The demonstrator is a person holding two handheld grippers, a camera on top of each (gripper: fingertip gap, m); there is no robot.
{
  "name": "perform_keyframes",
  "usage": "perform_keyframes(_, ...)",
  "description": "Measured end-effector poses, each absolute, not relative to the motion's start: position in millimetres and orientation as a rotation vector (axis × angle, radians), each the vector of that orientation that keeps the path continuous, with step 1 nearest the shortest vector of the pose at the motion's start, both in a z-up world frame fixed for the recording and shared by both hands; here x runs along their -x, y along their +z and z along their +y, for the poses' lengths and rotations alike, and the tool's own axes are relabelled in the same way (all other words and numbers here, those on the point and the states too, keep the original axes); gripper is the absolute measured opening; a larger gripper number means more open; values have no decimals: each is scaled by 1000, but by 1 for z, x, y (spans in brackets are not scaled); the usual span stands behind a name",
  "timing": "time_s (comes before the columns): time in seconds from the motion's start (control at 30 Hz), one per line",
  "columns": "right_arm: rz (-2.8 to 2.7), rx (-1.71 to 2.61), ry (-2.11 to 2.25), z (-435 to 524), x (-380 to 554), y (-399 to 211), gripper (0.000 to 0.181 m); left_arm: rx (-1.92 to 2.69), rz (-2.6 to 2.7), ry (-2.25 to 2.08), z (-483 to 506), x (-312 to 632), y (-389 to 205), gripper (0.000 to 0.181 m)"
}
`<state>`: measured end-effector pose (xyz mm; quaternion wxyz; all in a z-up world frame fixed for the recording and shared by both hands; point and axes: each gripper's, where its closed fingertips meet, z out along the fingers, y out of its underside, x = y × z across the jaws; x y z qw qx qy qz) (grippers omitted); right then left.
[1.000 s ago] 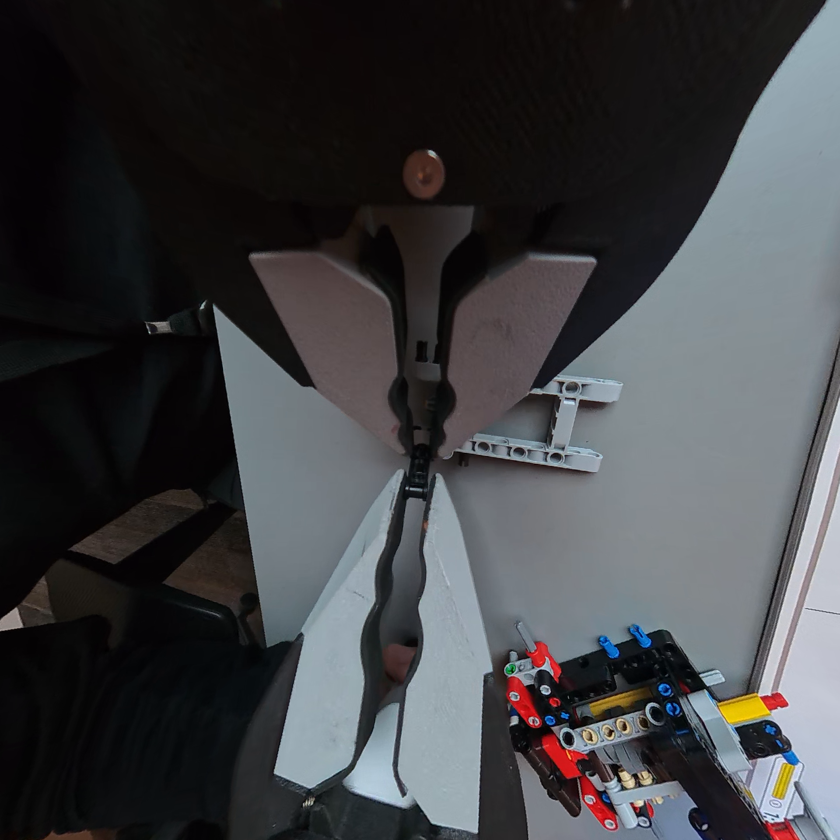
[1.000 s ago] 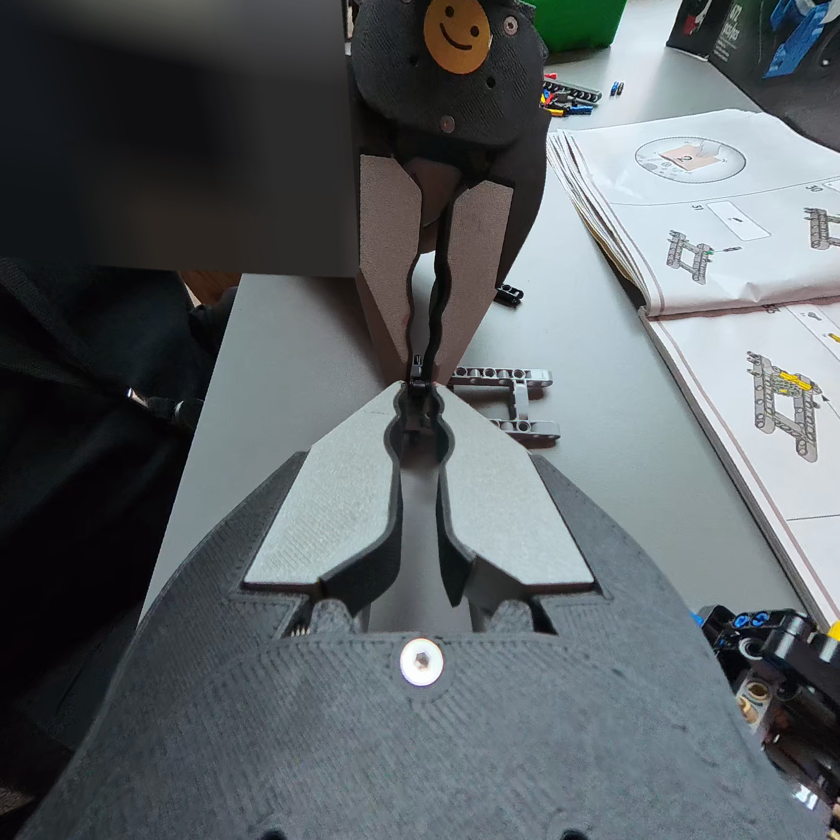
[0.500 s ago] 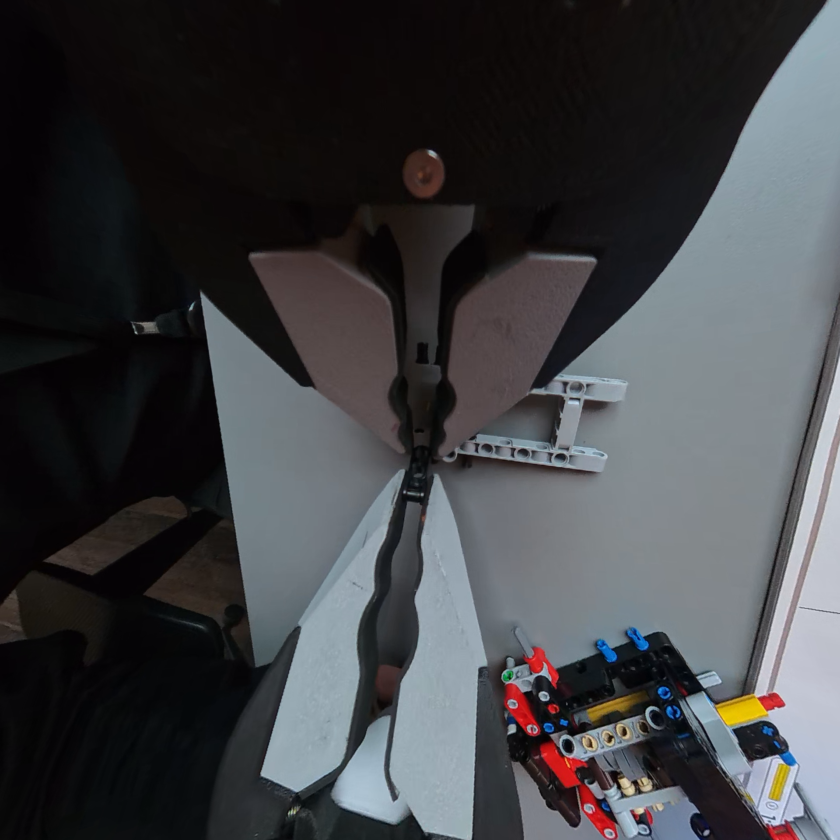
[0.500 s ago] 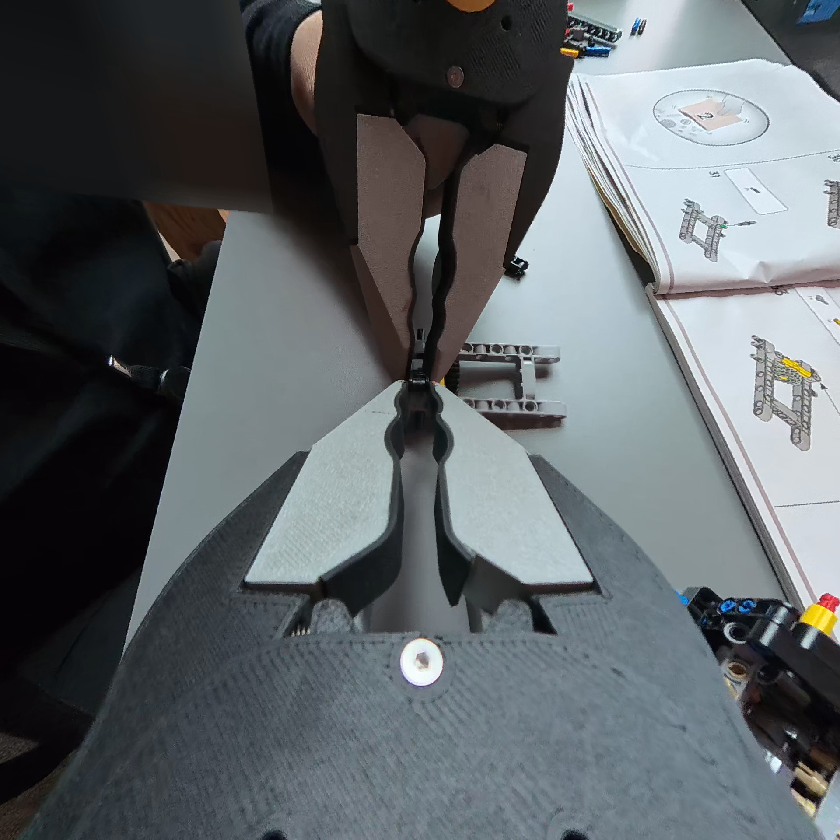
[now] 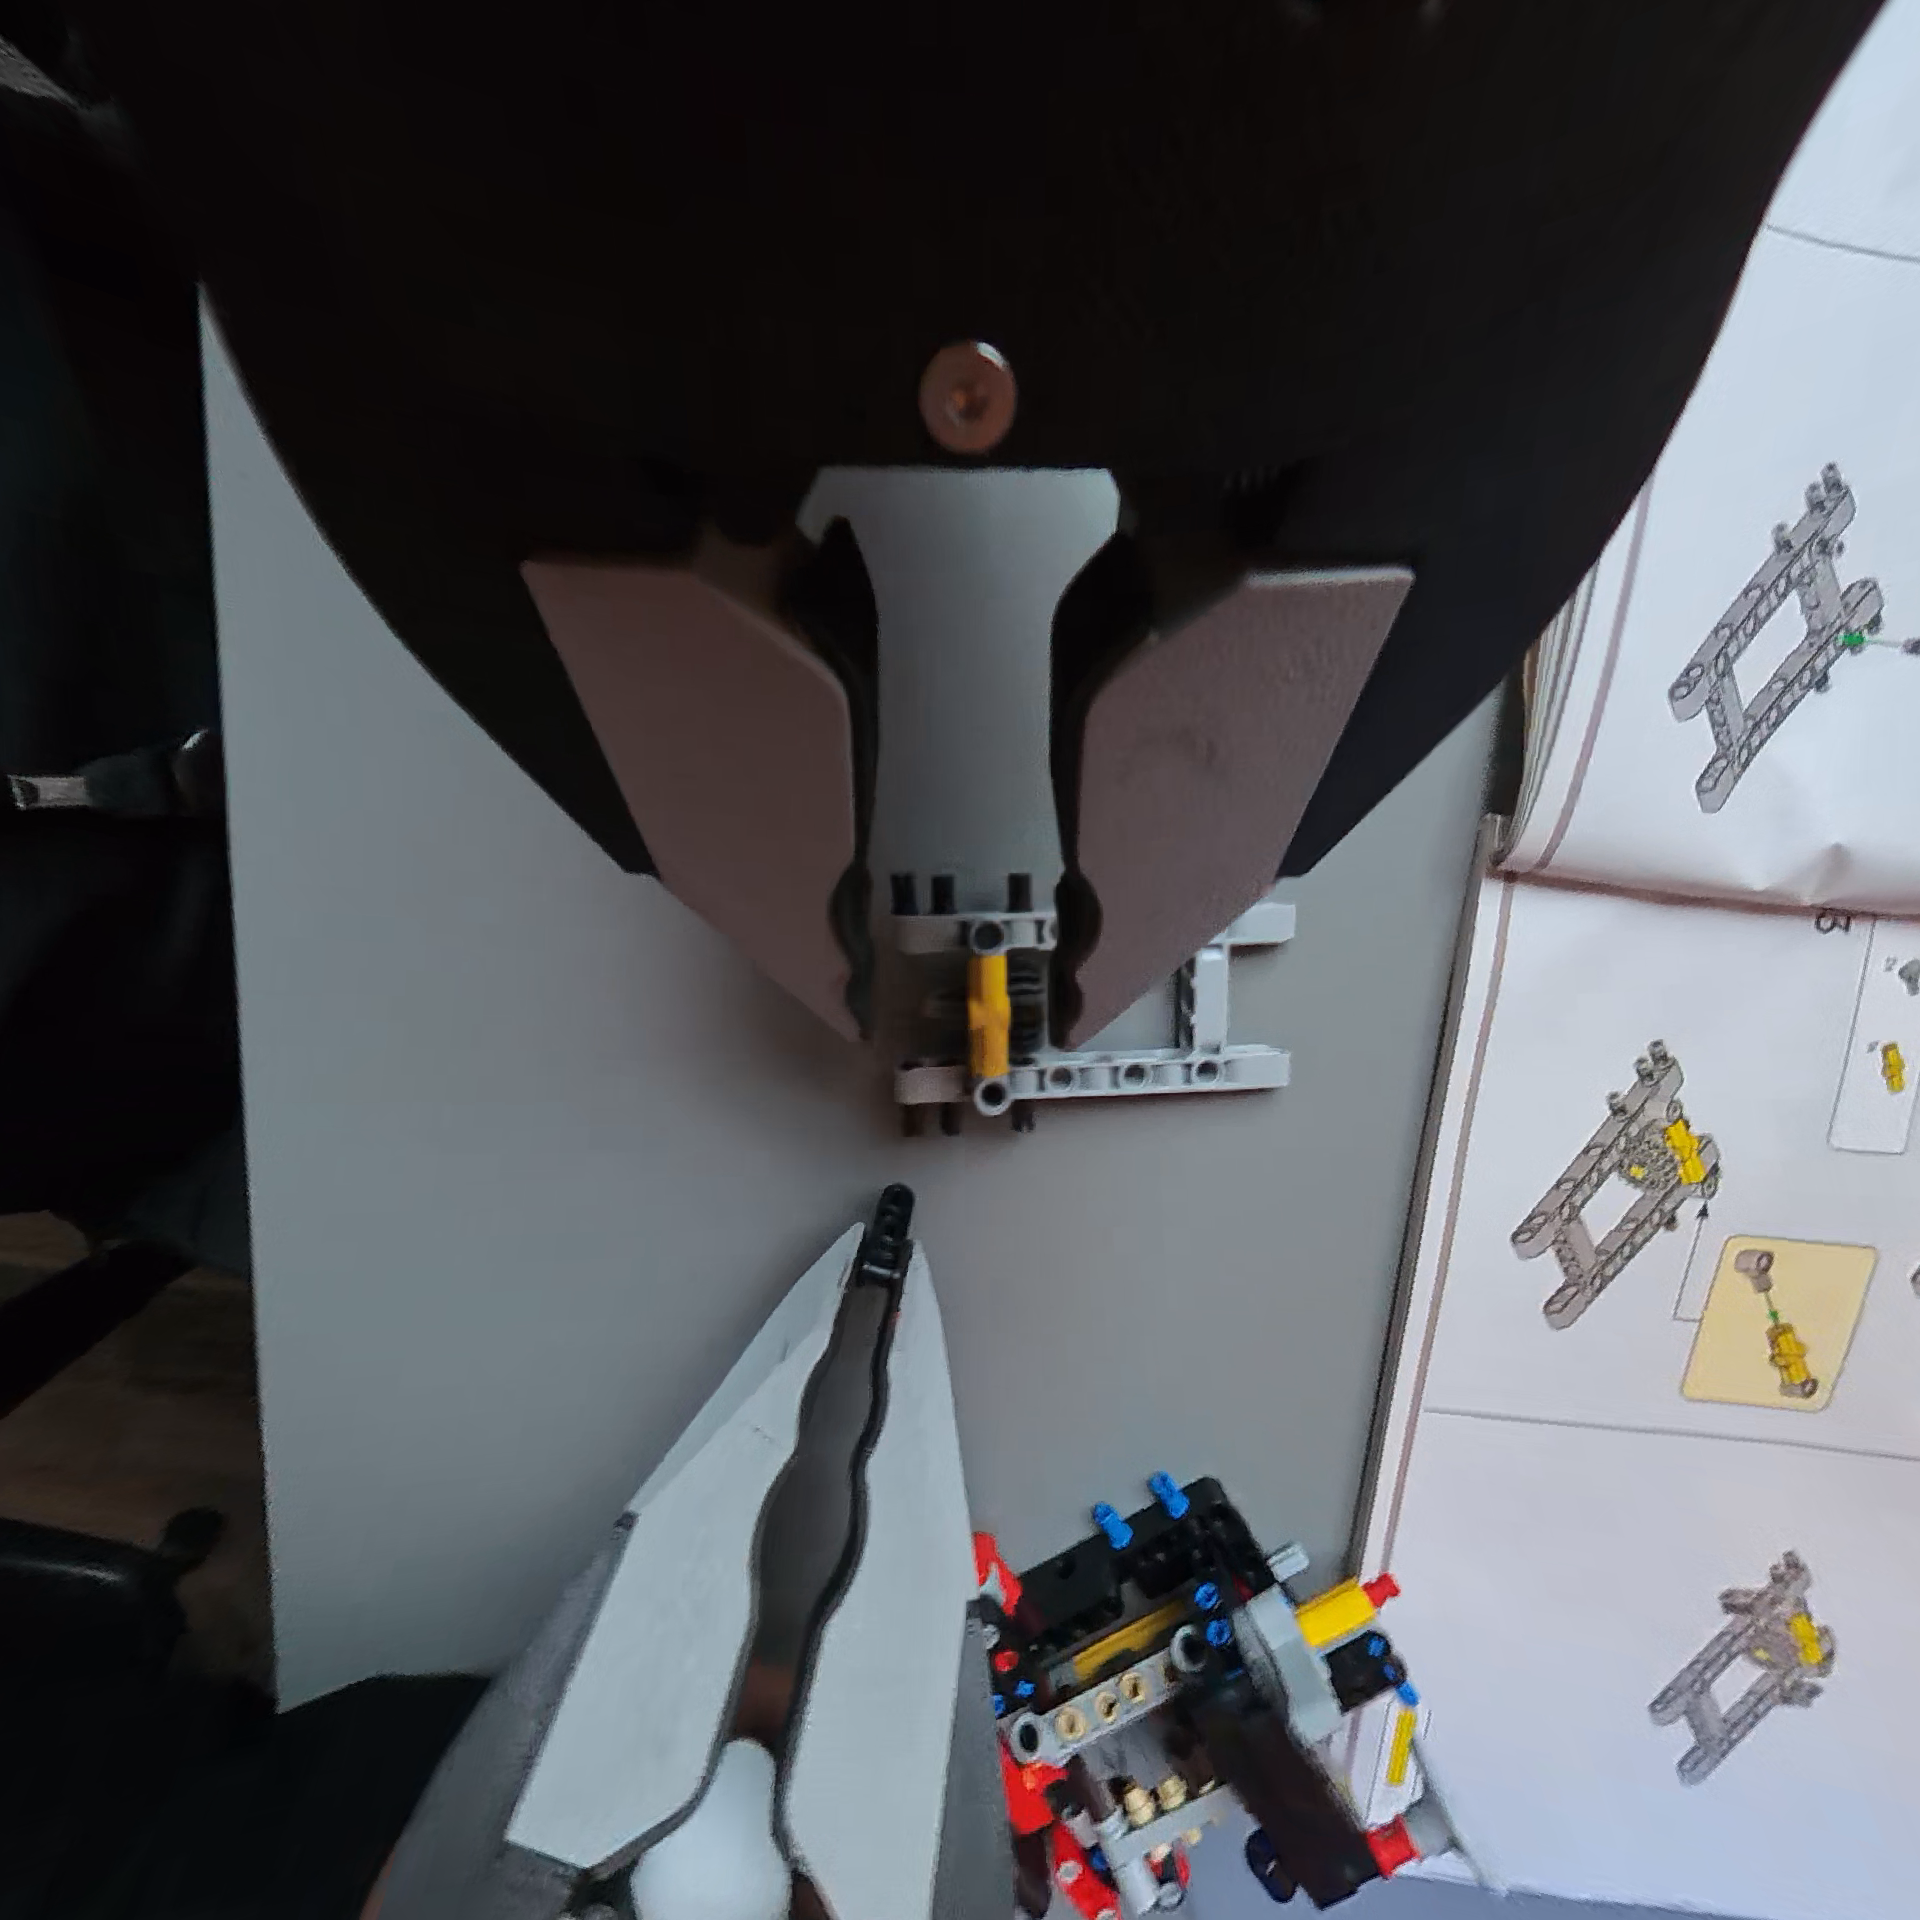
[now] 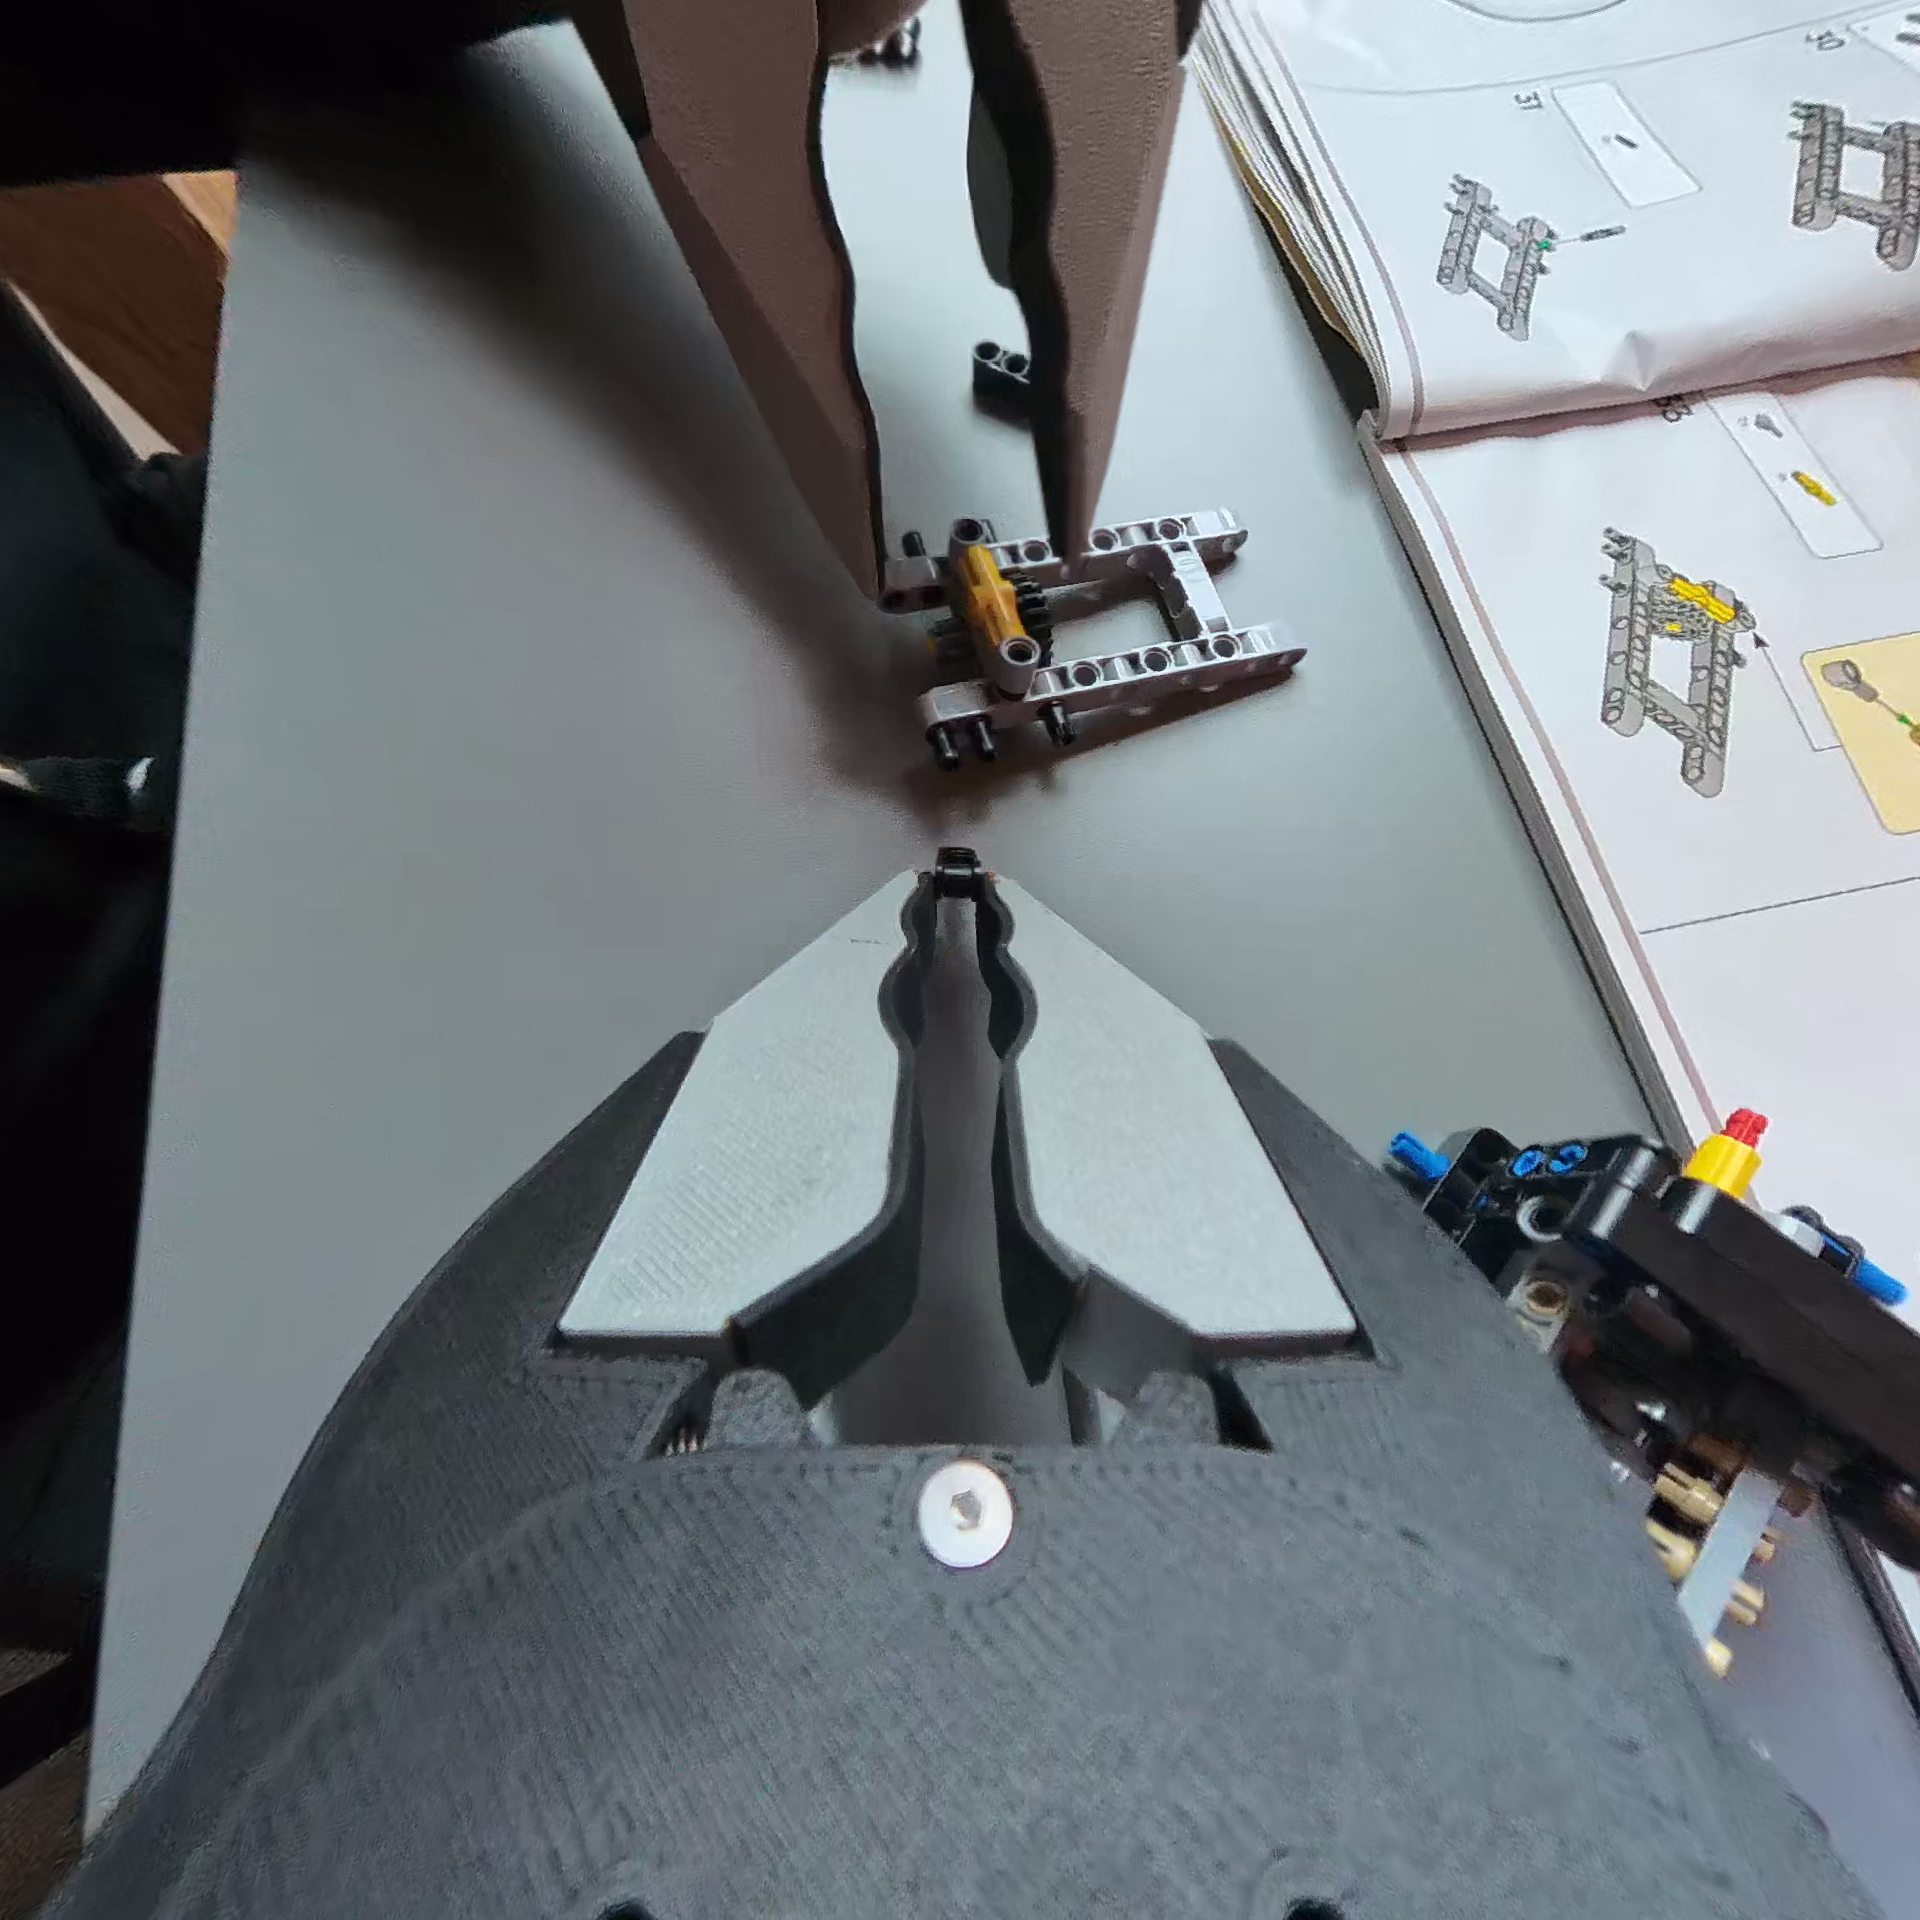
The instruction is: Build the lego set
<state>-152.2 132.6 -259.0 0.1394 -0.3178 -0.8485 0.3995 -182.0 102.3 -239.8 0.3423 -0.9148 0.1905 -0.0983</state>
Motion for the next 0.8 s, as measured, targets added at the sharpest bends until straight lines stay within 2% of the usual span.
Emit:
perform_keyframes(0.17, -2441, 928, 1127, 135, 163, -261, 5, 2460, 461, -288, 105, 189, -259, 35)
perform_keyframes(0.23, -2440, 933, 1138, 135, 164, -261, 5, 2513, 493, -263, 106, 189, -268, 34)
perform_keyframes(0.3, -2441, 937, 1140, 135, 164, -262, 5, 2513, 515, -258, 107, 187, -269, 23)
perform_keyframes(0.5, -2426, 917, 1152, 128, 162, -259, 5, 2488, 639, -447, 95, 165, -267, 23)
perform_keyframes(0.8, -2609, 852, 1142, 111, 146, -262, 4, 2483, 739, -488, 87, 153, -267, 23)
